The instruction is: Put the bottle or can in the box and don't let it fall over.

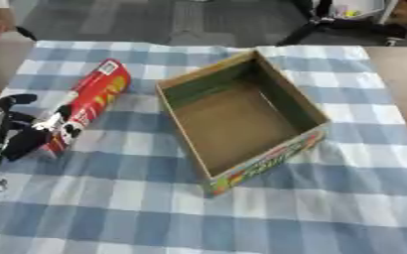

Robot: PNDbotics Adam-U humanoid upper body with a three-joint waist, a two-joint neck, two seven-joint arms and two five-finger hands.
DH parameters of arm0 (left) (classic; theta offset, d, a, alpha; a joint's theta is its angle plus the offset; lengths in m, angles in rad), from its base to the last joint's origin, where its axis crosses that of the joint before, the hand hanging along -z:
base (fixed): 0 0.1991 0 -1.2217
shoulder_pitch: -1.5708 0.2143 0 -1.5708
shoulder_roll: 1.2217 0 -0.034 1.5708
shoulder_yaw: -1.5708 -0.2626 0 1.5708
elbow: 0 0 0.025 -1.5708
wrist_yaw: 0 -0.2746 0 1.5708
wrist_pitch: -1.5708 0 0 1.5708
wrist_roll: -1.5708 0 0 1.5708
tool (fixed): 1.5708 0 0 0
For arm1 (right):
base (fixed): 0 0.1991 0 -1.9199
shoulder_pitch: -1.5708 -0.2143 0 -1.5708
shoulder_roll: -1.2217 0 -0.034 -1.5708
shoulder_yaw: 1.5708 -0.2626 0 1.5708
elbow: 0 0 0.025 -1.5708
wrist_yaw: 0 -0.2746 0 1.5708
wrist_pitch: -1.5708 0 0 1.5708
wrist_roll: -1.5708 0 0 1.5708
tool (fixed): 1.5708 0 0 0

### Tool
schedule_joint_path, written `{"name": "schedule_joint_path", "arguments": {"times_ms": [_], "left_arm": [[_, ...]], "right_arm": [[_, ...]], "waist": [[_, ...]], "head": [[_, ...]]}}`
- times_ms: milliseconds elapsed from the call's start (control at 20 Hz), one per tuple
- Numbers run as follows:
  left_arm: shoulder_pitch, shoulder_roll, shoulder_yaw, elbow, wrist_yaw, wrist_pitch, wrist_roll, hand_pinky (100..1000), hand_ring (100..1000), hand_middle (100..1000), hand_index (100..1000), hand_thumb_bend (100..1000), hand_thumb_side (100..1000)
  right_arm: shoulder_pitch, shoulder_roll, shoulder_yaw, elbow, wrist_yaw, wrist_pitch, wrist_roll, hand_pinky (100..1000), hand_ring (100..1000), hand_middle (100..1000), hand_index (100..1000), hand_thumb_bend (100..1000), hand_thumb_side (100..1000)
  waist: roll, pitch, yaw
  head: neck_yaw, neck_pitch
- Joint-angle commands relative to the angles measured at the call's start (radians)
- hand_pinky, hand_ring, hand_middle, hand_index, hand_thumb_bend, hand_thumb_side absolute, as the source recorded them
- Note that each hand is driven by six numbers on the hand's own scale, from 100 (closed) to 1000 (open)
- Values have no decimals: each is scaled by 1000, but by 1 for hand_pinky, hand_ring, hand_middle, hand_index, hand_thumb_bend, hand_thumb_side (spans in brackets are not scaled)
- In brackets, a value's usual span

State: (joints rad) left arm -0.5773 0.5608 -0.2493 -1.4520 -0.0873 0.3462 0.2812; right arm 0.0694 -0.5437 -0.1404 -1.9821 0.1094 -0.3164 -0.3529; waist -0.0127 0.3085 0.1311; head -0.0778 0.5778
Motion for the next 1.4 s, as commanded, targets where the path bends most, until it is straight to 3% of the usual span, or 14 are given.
{"name": "schedule_joint_path", "arguments": {"times_ms": [50,1050,1400], "left_arm": [[-18,12,8,3,-8,-5,-2,757,691,805,814,555,539],[-35,-14,15,70,-30,-11,7,750,682,806,822,552,491],[-39,-18,14,77,-56,-18,13,720,661,827,827,543,408]], "right_arm": [[-7,-25,-3,-18,0,-1,2,855,890,1000,939,100,528],[-12,-14,1,-18,8,-2,12,855,889,1000,933,100,528],[-12,-11,2,-18,10,0,14,855,885,1000,929,100,528]], "waist": [[9,-2,-1],[3,15,-12],[2,17,-12]], "head": [[4,-13],[17,-31],[18,-34]]}}
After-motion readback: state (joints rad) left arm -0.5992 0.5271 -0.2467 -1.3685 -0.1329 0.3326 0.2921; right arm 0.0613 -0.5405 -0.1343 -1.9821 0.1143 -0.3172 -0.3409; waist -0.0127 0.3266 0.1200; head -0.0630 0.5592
